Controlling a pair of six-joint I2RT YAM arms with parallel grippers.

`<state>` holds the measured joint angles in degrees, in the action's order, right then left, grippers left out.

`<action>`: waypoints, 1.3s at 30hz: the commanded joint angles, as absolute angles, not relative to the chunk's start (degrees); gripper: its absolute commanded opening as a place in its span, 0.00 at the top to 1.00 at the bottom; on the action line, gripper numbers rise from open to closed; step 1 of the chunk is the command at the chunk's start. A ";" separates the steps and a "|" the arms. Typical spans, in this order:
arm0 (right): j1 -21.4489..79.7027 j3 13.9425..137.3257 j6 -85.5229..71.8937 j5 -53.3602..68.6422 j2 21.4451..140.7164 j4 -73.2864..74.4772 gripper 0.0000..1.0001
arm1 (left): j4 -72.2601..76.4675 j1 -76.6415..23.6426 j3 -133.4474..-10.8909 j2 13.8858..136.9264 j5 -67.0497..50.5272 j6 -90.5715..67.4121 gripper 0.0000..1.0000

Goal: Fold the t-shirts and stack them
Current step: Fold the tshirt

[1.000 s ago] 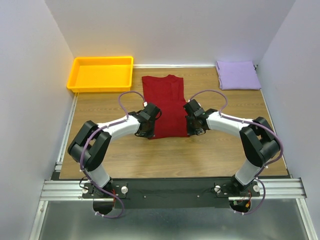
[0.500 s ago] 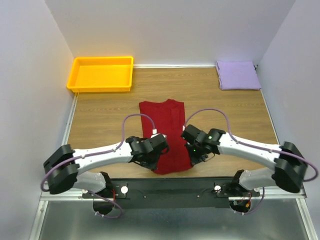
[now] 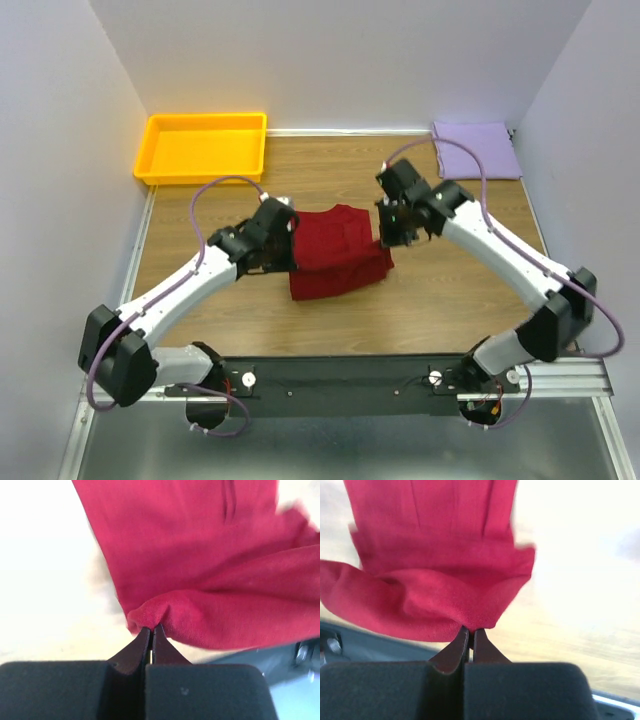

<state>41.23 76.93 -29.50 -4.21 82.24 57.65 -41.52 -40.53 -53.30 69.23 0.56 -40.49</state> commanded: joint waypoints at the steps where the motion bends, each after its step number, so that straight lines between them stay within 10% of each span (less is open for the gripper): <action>1: 34.91 88.57 -20.66 -4.76 90.51 58.27 0.99 | -35.95 -32.37 -60.01 73.56 0.35 -30.51 1.00; 18: 23.82 122.07 -13.27 4.92 126.72 52.39 0.99 | -23.13 -16.61 -72.42 102.03 -8.35 -23.20 1.00; 31: 20.30 116.64 -16.52 6.15 133.16 40.43 0.99 | -15.65 -15.21 -77.26 110.74 -8.78 -23.91 1.00; 39: 20.39 98.56 -15.64 10.45 116.06 38.94 0.99 | -20.03 -16.26 -70.32 96.98 -9.84 -23.55 1.00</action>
